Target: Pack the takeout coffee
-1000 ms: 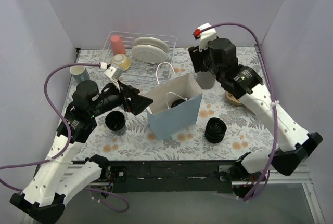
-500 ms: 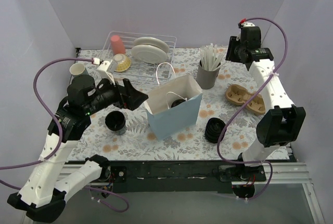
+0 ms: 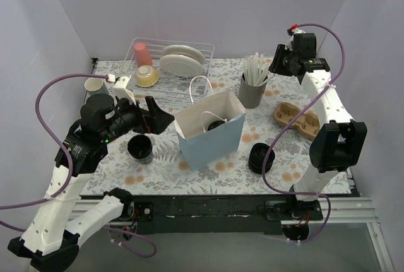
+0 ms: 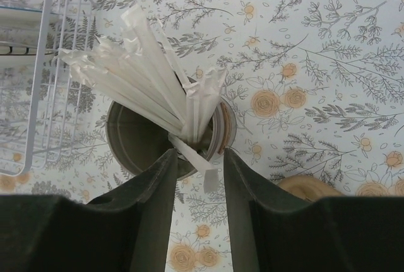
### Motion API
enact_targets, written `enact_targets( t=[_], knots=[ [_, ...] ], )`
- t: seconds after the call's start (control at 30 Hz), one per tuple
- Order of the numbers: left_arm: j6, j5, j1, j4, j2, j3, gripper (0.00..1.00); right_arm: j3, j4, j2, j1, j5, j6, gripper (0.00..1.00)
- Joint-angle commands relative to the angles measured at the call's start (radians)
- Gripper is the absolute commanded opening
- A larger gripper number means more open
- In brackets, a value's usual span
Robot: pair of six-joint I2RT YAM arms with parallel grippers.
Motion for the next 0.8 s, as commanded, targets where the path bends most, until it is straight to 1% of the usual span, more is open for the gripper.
enact_targets(
  t=[0.0, 0.07, 0.3, 0.4, 0.5, 0.53, 0.6, 0.63, 0.67, 0.77],
  knots=[
    [0.001, -0.035, -0.001, -0.011, -0.021, 0.032, 0.98, 0.017, 0.015, 0.021, -0.001, -0.005, 0.008, 0.41],
    [0.004, -0.035, -0.001, -0.011, -0.021, 0.033, 0.98, 0.014, 0.008, 0.022, -0.001, 0.019, 0.005, 0.41],
    [0.012, -0.035, -0.001, -0.007, -0.022, 0.027, 0.98, 0.01, 0.008, 0.034, -0.001, 0.004, 0.003, 0.39],
    [0.006, -0.029, -0.001, -0.005, -0.024, 0.023, 0.98, 0.01, -0.003, 0.038, -0.001, 0.009, 0.008, 0.36],
    [0.003, -0.023, -0.001, -0.007, -0.025, 0.018, 0.98, -0.006, 0.008, 0.029, -0.001, 0.019, 0.0, 0.22],
    [0.004, -0.023, -0.001, -0.008, -0.025, 0.018, 0.98, -0.007, 0.008, 0.023, -0.001, 0.032, -0.003, 0.16],
    [0.004, -0.025, -0.001, -0.008, -0.024, 0.021, 0.98, -0.001, 0.003, 0.015, -0.001, 0.047, -0.015, 0.09],
    [0.007, -0.026, -0.001, -0.007, -0.025, 0.022, 0.98, 0.002, -0.002, 0.009, -0.001, 0.05, -0.02, 0.04],
    [0.012, -0.026, -0.001, -0.007, -0.022, 0.024, 0.98, 0.016, -0.005, 0.005, -0.001, 0.05, -0.026, 0.01],
    [0.026, -0.025, -0.001, 0.001, -0.022, 0.029, 0.98, 0.051, -0.026, -0.014, -0.001, 0.043, -0.053, 0.01]
  ],
)
